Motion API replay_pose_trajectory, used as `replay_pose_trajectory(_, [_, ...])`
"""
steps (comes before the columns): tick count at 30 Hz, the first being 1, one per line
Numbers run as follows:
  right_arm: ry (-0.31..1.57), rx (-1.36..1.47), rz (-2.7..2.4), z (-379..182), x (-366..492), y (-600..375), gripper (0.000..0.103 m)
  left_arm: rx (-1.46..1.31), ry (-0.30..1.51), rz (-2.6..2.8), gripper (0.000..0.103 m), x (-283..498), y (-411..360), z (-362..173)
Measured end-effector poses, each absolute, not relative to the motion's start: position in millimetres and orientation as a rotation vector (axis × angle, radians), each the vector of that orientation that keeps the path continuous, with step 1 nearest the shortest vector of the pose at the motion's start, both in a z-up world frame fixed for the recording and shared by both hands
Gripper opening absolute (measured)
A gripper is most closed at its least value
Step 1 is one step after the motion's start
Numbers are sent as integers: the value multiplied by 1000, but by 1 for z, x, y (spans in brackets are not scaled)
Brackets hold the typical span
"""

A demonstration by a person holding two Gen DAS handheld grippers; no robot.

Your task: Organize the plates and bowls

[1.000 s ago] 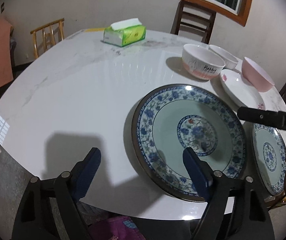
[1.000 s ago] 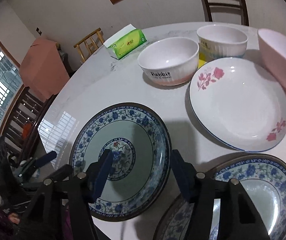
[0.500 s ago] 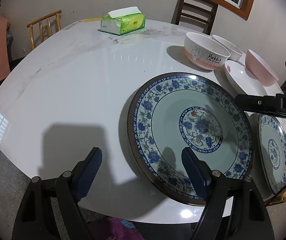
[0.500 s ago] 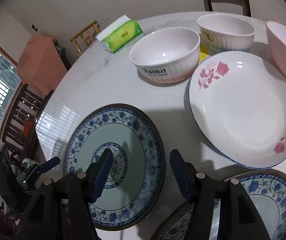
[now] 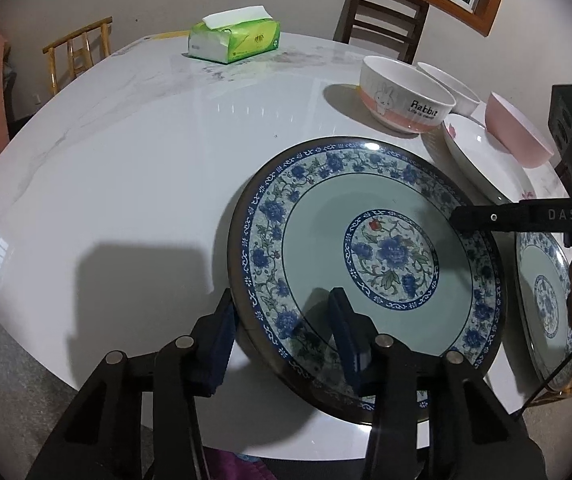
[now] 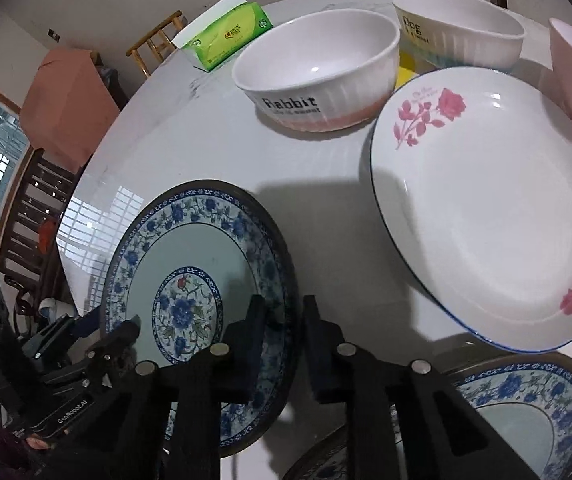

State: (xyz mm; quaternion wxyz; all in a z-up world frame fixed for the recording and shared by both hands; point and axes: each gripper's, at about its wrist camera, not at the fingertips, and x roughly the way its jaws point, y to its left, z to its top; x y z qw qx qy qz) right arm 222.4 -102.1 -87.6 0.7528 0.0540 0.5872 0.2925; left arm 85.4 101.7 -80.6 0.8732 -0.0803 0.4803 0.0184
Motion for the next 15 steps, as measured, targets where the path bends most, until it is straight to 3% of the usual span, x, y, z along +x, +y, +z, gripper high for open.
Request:
replay_pose_trajectory(6, [1295, 176, 644, -92, 219, -105, 16, -209, 986, 52, 29, 87, 115, -79])
replay_pose_trajectory(15, [1308, 231, 682, -92, 214, -106, 15, -237, 968, 95, 24, 89, 144, -74])
